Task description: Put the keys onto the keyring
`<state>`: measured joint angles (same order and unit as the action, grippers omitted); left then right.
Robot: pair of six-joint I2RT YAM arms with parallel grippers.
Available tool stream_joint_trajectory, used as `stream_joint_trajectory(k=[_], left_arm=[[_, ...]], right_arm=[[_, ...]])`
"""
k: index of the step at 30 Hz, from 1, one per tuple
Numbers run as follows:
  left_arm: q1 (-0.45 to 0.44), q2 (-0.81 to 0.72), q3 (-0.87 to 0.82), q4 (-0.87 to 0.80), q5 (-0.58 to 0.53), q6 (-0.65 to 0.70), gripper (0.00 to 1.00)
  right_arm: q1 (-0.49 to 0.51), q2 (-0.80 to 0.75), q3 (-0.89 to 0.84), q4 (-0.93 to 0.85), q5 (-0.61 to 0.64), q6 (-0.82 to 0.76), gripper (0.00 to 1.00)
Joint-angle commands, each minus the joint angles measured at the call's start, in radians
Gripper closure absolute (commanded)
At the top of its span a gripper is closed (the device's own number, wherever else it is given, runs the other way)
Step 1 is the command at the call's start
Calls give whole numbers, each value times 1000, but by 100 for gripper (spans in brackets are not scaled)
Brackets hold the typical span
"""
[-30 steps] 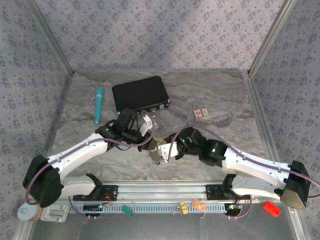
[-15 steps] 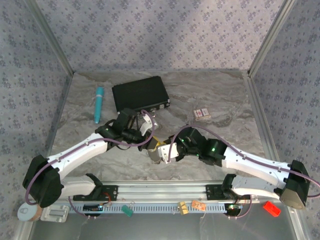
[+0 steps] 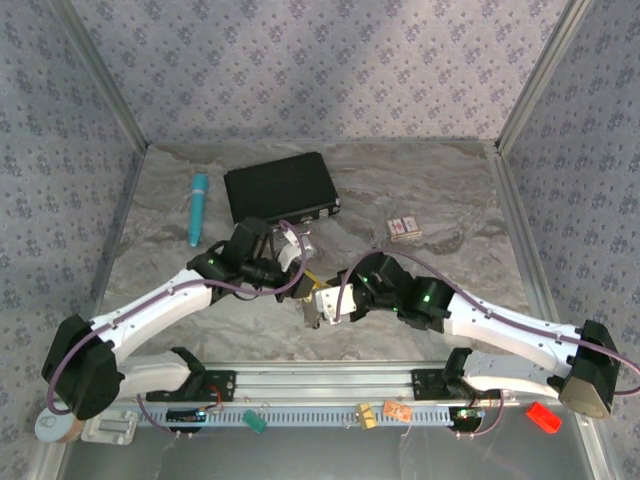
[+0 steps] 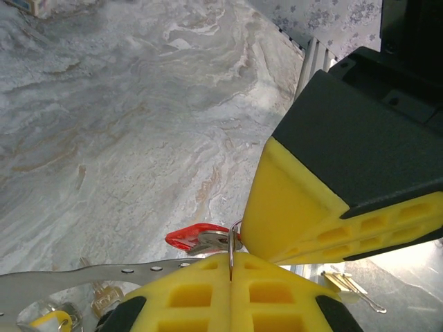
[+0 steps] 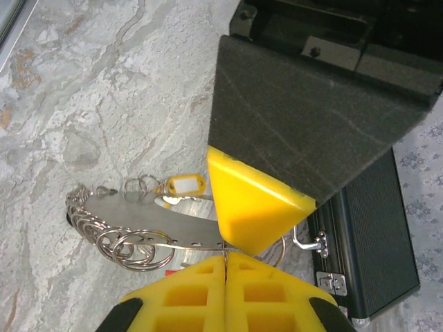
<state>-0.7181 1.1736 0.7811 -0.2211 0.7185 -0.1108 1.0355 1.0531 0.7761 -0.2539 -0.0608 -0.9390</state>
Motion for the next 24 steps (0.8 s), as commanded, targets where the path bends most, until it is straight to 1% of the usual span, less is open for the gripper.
stream_joint_trajectory(k=[1, 8, 13, 14, 15, 17, 21, 24], left_arm=[[11, -41, -9, 90, -34, -17, 100], [10, -46, -13, 97, -61, -30, 100], [10, -71, -34, 149, -73, -35, 100], [8, -80, -39, 158, -80, -32, 100], [8, -87, -43, 165, -85, -27, 100], [8, -102, -53, 179, -100, -18, 100], [5, -125, -72, 207, -136, 3, 100], [1, -131, -82, 225, -149, 17, 100]], right_arm=[[2, -13, 13, -32, -24, 40, 100], [7, -21, 8, -26, -30, 49, 100], [10, -19, 6, -30, -34, 55, 100], [12, -20, 5, -29, -32, 56, 97], [12, -22, 3, -32, -33, 57, 92], [11, -31, 3, -43, -39, 65, 78], [-4, -70, 1, -71, -54, 93, 69], [-20, -107, -2, -86, -50, 124, 67]])
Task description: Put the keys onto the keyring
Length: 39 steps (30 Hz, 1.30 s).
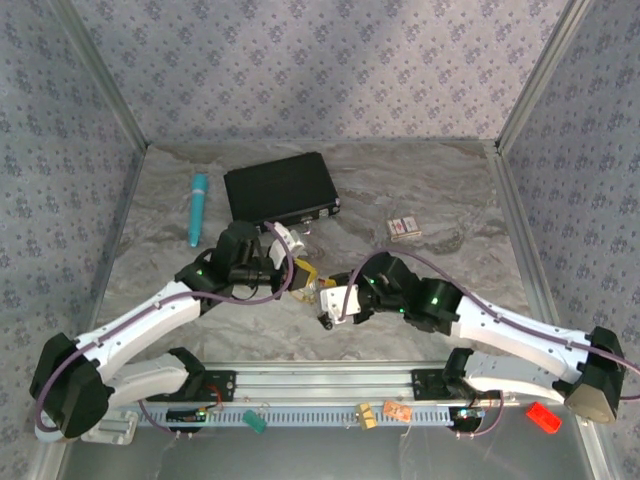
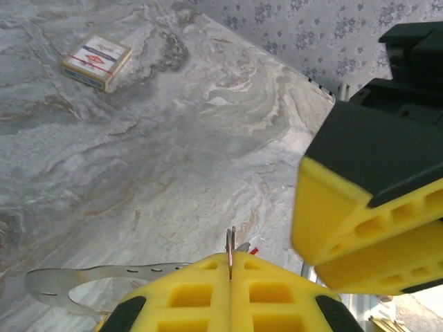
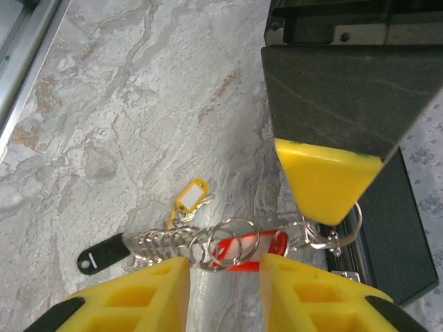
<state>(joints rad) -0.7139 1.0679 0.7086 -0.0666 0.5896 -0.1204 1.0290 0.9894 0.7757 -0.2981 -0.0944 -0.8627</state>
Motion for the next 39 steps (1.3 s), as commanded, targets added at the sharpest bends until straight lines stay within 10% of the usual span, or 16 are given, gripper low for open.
stream_joint_trajectory(k=[1, 7, 18, 39], left_arm=[[-6, -26, -15, 79, -22, 35, 100], [-26, -63, -75, 164, -18, 98, 100], [-42, -133, -167, 266, 92, 347, 100], [-64, -151, -177, 275, 101, 412, 100]], right_arm=[[-24, -56, -4, -41, -16, 63, 66], [-127, -94, -8, 24, -22, 269, 66], [-229, 12, -35, 171, -493, 532, 66], [-183, 75, -50, 246, -465, 543, 98]])
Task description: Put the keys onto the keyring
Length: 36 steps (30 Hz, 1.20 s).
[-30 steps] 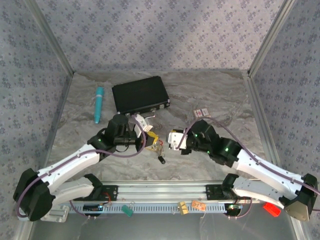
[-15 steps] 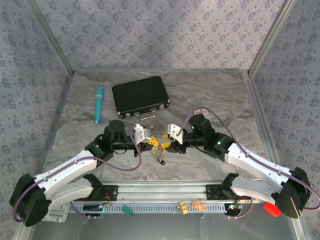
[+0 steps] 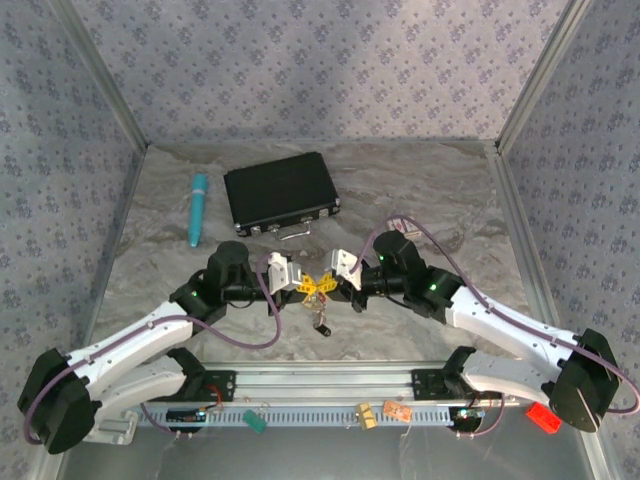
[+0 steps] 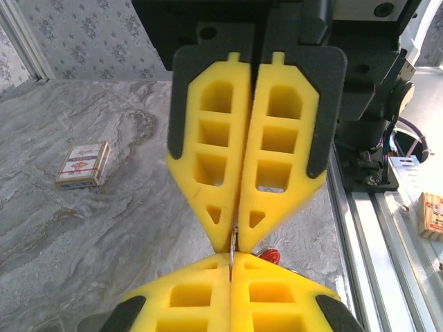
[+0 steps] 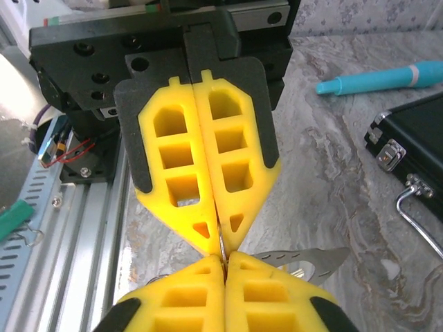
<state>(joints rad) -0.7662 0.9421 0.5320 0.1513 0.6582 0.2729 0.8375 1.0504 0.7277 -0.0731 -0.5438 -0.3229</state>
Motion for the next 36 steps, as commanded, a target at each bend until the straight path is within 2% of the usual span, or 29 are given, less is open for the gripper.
stream_joint_trajectory(k=[1, 4, 5, 8, 10, 14, 19, 25, 33, 36], left_arm=[[-12, -27, -3, 57, 29, 18, 100], [-12, -32, 4, 29, -9, 18, 100], [-13, -31, 10, 9, -28, 19, 96], [-13, -37, 31, -67, -86, 42, 66], [-13, -36, 45, -119, -113, 63, 61], [-14, -16, 73, -174, -127, 87, 63], [-14, -14, 74, -140, -95, 80, 65], [-14, -10, 73, -114, -41, 63, 67], [-15, 7, 75, -138, -34, 65, 72], [-15, 13, 75, -131, -34, 66, 80]], right_arm=[[9, 16, 2, 14, -16, 0, 100], [10, 14, 26, -43, 2, -31, 100], [12, 13, 40, -73, 15, -53, 100], [15, 18, 102, -202, 70, -122, 100], [22, 30, 156, -300, 116, -179, 100], [49, 70, 251, -453, 201, -256, 100], [90, 126, 341, -557, 273, -303, 100], [116, 166, 396, -561, 270, -303, 100], [120, 174, 400, -520, 226, -266, 100], [118, 168, 388, -489, 204, -250, 100]])
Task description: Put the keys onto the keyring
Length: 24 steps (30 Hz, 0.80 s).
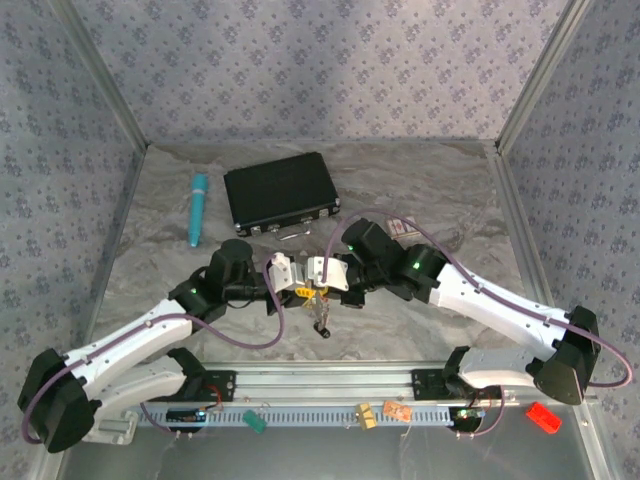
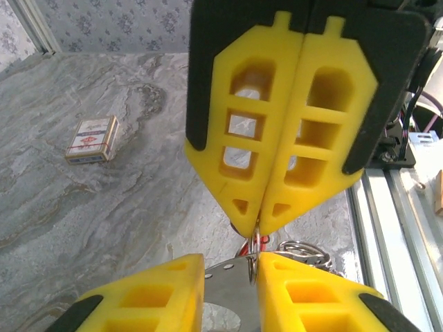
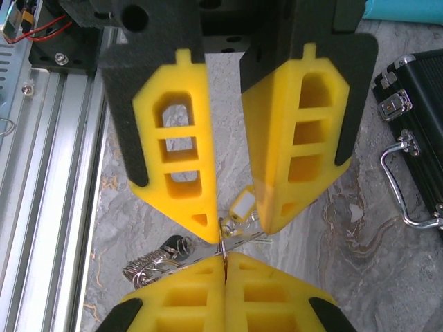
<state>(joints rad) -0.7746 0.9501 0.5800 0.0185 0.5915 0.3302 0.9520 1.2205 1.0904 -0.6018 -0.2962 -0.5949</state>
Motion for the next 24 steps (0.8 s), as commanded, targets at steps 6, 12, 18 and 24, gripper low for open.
stream_joint_trajectory(k=[6, 12, 18, 24], left_arm=[[-6, 13, 27, 26, 55, 1, 97], [-6, -1, -24, 152, 54, -93, 100], [-11, -49, -96, 291, 4, -160, 100], [-13, -65, -112, 303, 7, -160, 100]], right_arm=[[-18, -32, -23, 117, -104, 90, 100], [-113, -138, -175, 301, -204, 185, 66], [-154, -165, -261, 362, -250, 218, 64], [-157, -149, -265, 357, -251, 220, 65]])
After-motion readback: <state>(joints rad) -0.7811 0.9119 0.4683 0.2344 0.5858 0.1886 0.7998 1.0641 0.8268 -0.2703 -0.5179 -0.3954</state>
